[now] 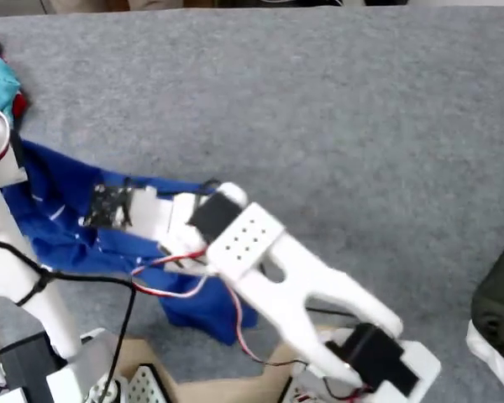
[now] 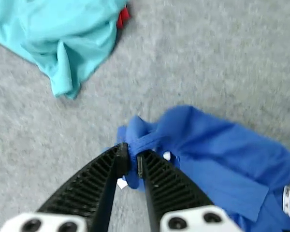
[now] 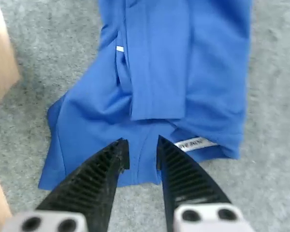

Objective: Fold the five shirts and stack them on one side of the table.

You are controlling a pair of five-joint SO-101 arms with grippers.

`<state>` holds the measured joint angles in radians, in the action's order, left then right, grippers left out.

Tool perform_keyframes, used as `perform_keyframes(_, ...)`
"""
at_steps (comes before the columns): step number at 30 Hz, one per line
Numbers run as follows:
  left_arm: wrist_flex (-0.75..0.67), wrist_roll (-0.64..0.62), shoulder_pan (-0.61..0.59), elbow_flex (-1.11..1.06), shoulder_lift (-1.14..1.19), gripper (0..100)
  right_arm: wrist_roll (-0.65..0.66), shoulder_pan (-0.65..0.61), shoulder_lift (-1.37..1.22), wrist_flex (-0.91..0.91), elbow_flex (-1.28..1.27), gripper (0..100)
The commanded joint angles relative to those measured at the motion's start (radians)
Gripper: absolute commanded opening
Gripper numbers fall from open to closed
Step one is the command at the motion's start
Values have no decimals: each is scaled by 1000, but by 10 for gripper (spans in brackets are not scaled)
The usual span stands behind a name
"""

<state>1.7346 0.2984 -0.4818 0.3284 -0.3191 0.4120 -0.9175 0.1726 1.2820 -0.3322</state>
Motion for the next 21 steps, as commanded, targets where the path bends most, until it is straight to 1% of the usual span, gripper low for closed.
perform_keyframes(1,-5,-11,-5,-54,-12,19,20,-12,-62,-54,-13,119)
perform_keyframes(3,-8,-11,-3,-114,-13,19,52,-12,-93,-80,-36,119)
perform_keyframes(7,-83,-15,-11,-224,-16,19,98,-13,-104,-107,-70,119)
perform_keyframes(9,-100,-40,-11,-256,-16,19,123,-13,-94,-130,-90,119)
perform_keyframes(14,-133,-48,-11,-281,-16,19,158,-10,-81,-238,-159,120)
perform_keyframes(21,-130,-44,-12,-278,-16,19,155,-10,-88,-400,-254,133)
